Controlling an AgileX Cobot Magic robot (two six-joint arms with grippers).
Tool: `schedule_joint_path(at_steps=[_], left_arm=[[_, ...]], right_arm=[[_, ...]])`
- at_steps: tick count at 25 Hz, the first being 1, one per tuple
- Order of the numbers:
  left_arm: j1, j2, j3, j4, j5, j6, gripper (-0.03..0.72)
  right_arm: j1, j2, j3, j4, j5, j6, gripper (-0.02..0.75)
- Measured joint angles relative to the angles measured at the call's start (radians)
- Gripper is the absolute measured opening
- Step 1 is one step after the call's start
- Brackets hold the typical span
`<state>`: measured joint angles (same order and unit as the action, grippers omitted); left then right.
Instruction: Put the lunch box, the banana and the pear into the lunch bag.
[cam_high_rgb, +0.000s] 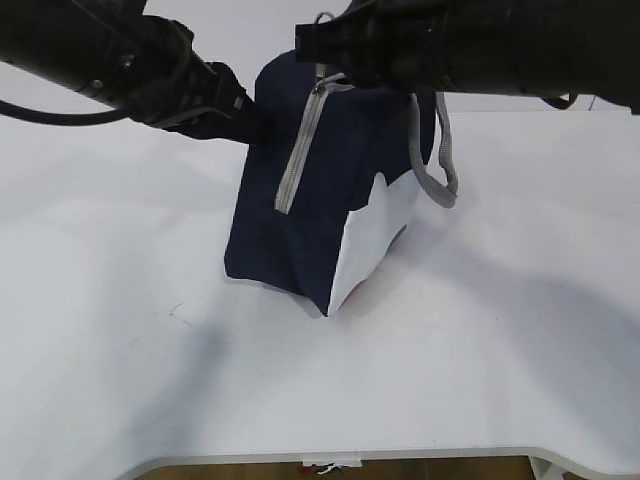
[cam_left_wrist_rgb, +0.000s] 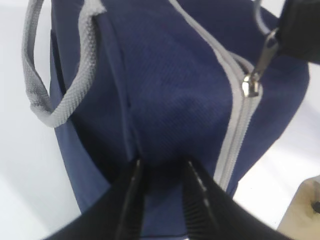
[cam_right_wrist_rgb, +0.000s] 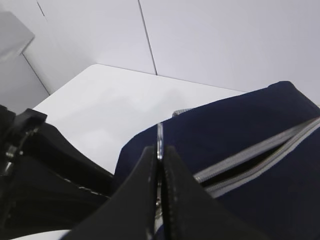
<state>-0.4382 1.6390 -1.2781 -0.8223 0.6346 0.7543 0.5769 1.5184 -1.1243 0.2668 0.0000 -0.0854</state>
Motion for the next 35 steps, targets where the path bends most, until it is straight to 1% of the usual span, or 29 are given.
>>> schedule_joint_path(at_steps=[3, 5, 6, 8, 13, 19, 27, 30, 35], left_arm=[[0.0, 0.014, 0.0, 0.002, 0.0, 0.002, 0.052], [0.0, 0.015, 0.0, 0.008, 0.0, 0.004, 0.001], [0.0, 0.015, 0.0, 0.012, 0.0, 0.005, -0.008], [0.0, 0.015, 0.0, 0.035, 0.006, 0.006, -0.01], [0.0, 0.001, 0.0, 0.113, 0.096, 0.007, -0.01], [0.0, -0.025, 0.0, 0.14, 0.194, 0.007, -0.01], [0.0, -0.025, 0.0, 0.221, 0.279, 0.008, -0.01], [0.0, -0.025, 0.0, 0.242, 0.297, 0.008, -0.01], [0.0, -0.025, 0.0, 0.249, 0.325, 0.008, -0.01]], right_arm=[[0.0, 0.001, 0.0, 0.0, 0.0, 0.0, 0.013], [0.0, 0.002, 0.0, 0.0, 0.0, 0.0, 0.013], [0.0, 0.002, 0.0, 0.0, 0.0, 0.0, 0.013], [0.0, 0.002, 0.0, 0.0, 0.0, 0.0, 0.013], [0.0, 0.005, 0.0, 0.0, 0.0, 0.0, 0.013], [0.0, 0.005, 0.0, 0.0, 0.0, 0.0, 0.013], [-0.002, 0.005, 0.0, 0.0, 0.0, -0.016, 0.013], [-0.032, 0.009, 0.0, 0.0, -0.007, -0.024, 0.013], [-0.099, 0.036, -0.007, 0.002, -0.018, -0.025, 0.013]])
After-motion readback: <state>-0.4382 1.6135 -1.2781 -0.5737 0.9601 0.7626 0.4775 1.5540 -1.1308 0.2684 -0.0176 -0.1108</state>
